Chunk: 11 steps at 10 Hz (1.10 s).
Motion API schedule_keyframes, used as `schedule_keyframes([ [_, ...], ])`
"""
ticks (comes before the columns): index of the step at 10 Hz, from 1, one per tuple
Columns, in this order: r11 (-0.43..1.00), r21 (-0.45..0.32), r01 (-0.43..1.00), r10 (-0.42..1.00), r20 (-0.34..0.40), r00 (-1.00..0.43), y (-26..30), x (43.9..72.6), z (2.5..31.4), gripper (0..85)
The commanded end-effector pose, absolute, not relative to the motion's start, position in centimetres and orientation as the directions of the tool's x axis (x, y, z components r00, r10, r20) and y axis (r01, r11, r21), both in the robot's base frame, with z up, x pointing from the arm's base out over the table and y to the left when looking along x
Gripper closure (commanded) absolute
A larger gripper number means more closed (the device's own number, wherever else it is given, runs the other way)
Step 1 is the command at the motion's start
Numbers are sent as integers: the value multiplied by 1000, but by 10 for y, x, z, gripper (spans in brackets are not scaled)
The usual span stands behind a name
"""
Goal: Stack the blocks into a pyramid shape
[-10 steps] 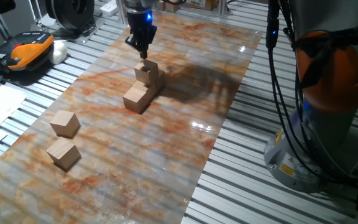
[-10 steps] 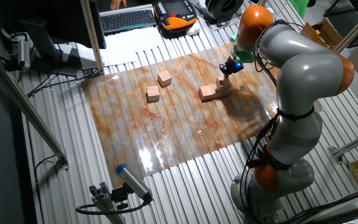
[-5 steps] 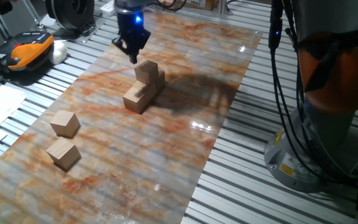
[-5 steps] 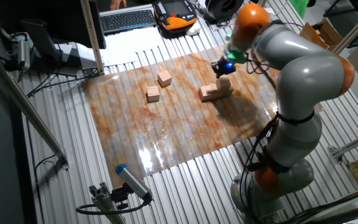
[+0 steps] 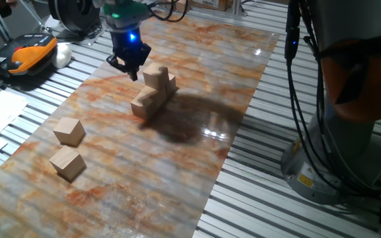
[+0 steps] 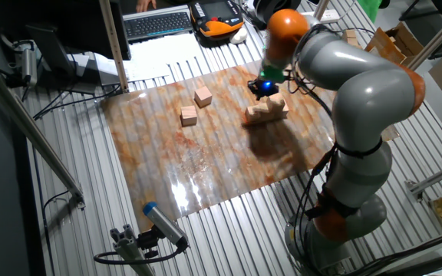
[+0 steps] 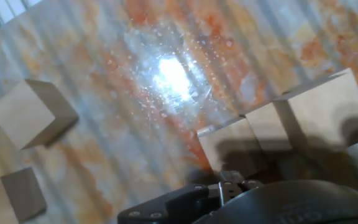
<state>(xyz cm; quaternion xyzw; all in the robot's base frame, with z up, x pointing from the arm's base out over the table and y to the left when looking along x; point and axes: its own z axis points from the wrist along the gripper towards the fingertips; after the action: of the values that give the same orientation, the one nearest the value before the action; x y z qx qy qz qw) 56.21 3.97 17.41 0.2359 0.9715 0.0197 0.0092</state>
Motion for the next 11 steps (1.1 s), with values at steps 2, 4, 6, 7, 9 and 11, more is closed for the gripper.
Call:
schedule_keyframes([
  [2, 884, 30, 466, 467, -21, -884, 46, 561, 168, 850],
  [4, 885, -8, 466, 465, -33, -885, 51, 561, 164, 850],
  [6, 880, -28, 475, 473, -47, -880, 56, 558, 158, 850],
  [7, 876, -34, 482, 480, -56, -876, 59, 555, 155, 850],
  [9, 866, -62, 496, 491, -83, -867, 65, 544, 148, 850],
  [11, 866, -78, 495, 488, -91, -868, 68, 537, 142, 850],
])
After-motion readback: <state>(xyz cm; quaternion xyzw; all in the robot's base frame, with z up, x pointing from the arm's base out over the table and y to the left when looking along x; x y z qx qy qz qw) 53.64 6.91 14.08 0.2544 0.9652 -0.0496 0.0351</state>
